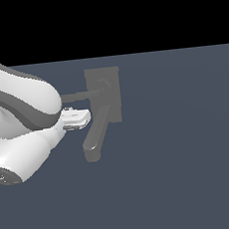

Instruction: Turn on the faucet by rotating a designated handle.

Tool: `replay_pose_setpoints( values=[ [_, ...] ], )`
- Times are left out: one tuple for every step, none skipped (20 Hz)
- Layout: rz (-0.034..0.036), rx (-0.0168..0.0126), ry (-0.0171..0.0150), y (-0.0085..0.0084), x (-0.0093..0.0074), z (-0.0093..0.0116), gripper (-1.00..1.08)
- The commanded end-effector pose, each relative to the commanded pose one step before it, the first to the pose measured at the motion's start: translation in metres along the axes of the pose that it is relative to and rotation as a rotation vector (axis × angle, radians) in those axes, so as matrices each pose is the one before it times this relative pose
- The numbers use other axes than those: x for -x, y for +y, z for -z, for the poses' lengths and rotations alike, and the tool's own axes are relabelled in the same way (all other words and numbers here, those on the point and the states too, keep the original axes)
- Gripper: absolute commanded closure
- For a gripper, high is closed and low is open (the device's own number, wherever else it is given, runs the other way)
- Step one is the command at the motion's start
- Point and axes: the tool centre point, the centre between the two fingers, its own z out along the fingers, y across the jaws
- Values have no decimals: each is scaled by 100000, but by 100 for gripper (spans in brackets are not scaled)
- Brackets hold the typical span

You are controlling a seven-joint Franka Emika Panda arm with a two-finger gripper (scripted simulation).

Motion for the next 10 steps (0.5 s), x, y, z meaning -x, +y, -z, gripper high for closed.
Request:
replay_pose_setpoints(
  values=[
    [127, -67, -73, -109, 23, -13, 108],
    [0, 0, 0, 0, 0, 0, 108],
    [-40, -7, 27, 18, -8, -2, 108],
    [0, 0, 0, 53, 456, 3, 108],
    [0, 0, 0, 53, 456, 2, 108],
    [0, 0, 0, 53, 455, 2, 108],
    [0, 0, 0, 53, 455, 2, 108],
    [0, 0, 0, 53, 455, 2, 108],
    [0, 0, 0, 53, 455, 1, 108],
    [0, 0, 0, 53, 454, 1, 108]
  ],
)
